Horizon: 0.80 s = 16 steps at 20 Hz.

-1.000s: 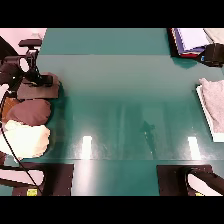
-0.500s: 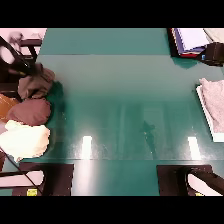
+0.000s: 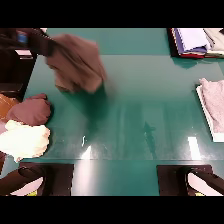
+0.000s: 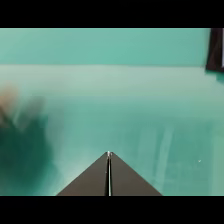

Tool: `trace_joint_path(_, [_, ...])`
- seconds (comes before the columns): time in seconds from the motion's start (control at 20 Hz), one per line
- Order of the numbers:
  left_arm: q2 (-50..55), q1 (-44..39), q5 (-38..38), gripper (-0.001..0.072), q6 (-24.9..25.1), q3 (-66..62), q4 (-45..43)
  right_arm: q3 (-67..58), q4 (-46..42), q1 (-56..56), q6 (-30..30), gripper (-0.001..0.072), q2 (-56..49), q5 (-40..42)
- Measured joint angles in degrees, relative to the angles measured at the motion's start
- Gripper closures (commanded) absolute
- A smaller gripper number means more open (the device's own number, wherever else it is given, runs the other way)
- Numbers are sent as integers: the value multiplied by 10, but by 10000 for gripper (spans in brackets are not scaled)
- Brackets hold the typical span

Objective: Fold the shirts.

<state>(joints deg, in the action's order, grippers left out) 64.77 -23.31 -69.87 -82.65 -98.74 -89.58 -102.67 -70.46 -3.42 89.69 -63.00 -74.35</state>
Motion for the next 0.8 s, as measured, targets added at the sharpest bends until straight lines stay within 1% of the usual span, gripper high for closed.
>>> trace_joint_path(0.15, [44,-122,-2,671,3,-4,10,-10,1,8,0,692,0,-10])
trace_joint_path(0.25, [85,-184,25,220,9,-5,31,-13,1,11,0,692,0,-22])
trace_joint_path(0.3, [104,-205,40,200,12,-6,43,-14,2,12,0,692,0,-28])
trace_joint_path(0.4, [132,-221,70,200,16,-7,51,-15,2,13,0,692,0,-39])
trace_joint_path(0.5, [145,-201,82,201,7,-9,55,-16,3,13,0,692,0,-48])
trace_joint_path(0.6, [153,-146,71,201,-10,-8,53,-16,3,13,0,692,0,-55])
trace_joint_path(0.8, [158,16,44,201,-51,37,70,-16,3,13,0,692,0,-61])
